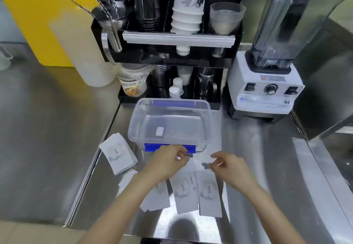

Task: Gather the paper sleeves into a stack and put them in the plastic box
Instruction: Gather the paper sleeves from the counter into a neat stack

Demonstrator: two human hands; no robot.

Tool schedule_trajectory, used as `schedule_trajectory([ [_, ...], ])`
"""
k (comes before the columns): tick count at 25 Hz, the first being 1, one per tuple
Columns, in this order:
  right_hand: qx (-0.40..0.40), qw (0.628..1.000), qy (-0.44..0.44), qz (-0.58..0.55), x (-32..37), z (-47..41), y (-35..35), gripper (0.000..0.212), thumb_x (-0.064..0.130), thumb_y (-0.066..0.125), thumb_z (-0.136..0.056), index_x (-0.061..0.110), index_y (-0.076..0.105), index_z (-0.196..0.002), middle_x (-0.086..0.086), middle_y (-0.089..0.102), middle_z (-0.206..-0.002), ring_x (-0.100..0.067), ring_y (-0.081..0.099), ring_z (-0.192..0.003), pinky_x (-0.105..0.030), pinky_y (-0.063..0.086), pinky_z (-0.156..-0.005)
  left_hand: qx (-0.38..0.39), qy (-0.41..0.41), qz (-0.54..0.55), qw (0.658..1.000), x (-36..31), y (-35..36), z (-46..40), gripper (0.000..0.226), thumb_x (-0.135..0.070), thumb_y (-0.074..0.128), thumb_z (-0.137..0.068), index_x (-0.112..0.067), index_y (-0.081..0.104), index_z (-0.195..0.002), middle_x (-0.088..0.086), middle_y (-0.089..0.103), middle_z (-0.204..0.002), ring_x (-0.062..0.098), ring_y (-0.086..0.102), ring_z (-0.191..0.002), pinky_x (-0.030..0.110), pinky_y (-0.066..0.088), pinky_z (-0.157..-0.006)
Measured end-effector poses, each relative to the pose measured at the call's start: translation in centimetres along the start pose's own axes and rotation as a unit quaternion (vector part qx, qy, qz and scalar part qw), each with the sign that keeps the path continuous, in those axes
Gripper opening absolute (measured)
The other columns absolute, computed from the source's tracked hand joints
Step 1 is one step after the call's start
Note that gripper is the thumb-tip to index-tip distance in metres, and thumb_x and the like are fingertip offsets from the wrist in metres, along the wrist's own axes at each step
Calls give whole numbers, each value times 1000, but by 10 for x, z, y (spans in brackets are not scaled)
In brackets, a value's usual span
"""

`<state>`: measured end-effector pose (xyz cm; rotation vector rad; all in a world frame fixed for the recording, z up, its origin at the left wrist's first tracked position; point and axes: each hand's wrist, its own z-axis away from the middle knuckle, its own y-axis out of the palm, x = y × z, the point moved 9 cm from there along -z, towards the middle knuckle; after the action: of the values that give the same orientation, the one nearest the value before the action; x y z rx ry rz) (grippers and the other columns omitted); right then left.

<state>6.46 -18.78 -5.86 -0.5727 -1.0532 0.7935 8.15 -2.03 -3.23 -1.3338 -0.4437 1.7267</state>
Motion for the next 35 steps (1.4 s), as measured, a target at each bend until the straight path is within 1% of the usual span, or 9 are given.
schedule_trajectory([
  [6,83,993,73,31,-38,3,48,57,33,63,-77,21,41,-129,-10,59,-113,-26,55,-109,-35,47,-88,60,-8,-17,998,10,73,-10,45,-33,56,-85,-20,50,-127,5,54,-122,22,54,-110,28,42,-93],
  [10,83,993,75,26,-43,6,57,68,33,67,-76,22,32,-133,-9,40,-123,-26,46,-118,-32,44,-89,71,3,-89,993,8,94,-20,54,-35,59,-82,-20,43,-131,8,47,-127,24,43,-122,34,36,-99],
  [19,61,994,87,33,-49,4,60,67,36,75,-69,10,39,-119,-9,41,-124,-26,44,-118,-36,43,-93,100,-28,-112,988,5,108,-38,59,-35,70,-73,-7,43,-117,13,45,-124,29,42,-117,37,37,-96],
  [21,61,994,85,26,-50,5,61,58,36,72,-72,9,42,-114,-10,48,-121,-27,49,-111,-36,44,-87,106,-25,-59,992,5,110,-38,54,-32,69,-74,-7,45,-117,13,49,-123,27,46,-112,34,39,-90],
  [24,43,995,63,-69,-45,9,55,38,30,65,-80,9,46,-106,-7,61,-107,-22,53,-87,-30,41,-67,86,-50,164,981,8,104,-28,33,-20,66,-79,-11,52,-107,7,63,-102,16,57,-82,22,46,-73],
  [28,71,955,4,-289,-19,13,54,19,16,59,-86,20,52,-103,3,64,-98,-13,60,-88,-17,47,-68,37,-96,432,896,19,90,-4,4,-17,61,-84,-15,60,-88,-2,65,-78,7,60,-65,10,48,-52],
  [31,78,934,11,-350,2,14,56,7,17,51,-92,19,55,-86,8,61,-77,3,58,-65,-7,47,-55,-6,-115,498,860,33,83,8,7,-22,55,-88,-21,61,-86,1,68,-82,9,64,-67,19,52,-58],
  [32,70,932,27,-356,2,12,57,17,19,47,-94,19,54,-78,8,58,-69,3,55,-56,-10,47,-55,-32,-129,509,851,42,78,11,8,-23,53,-89,-23,59,-85,3,68,-85,12,65,-70,23,54,-61],
  [35,41,959,46,-276,-1,6,65,21,19,43,-94,19,57,-77,3,62,-75,-10,57,-68,-19,44,-66,-108,-177,509,836,76,57,23,12,-26,49,-92,-25,55,-82,9,62,-93,24,61,-82,38,54,-76],
])
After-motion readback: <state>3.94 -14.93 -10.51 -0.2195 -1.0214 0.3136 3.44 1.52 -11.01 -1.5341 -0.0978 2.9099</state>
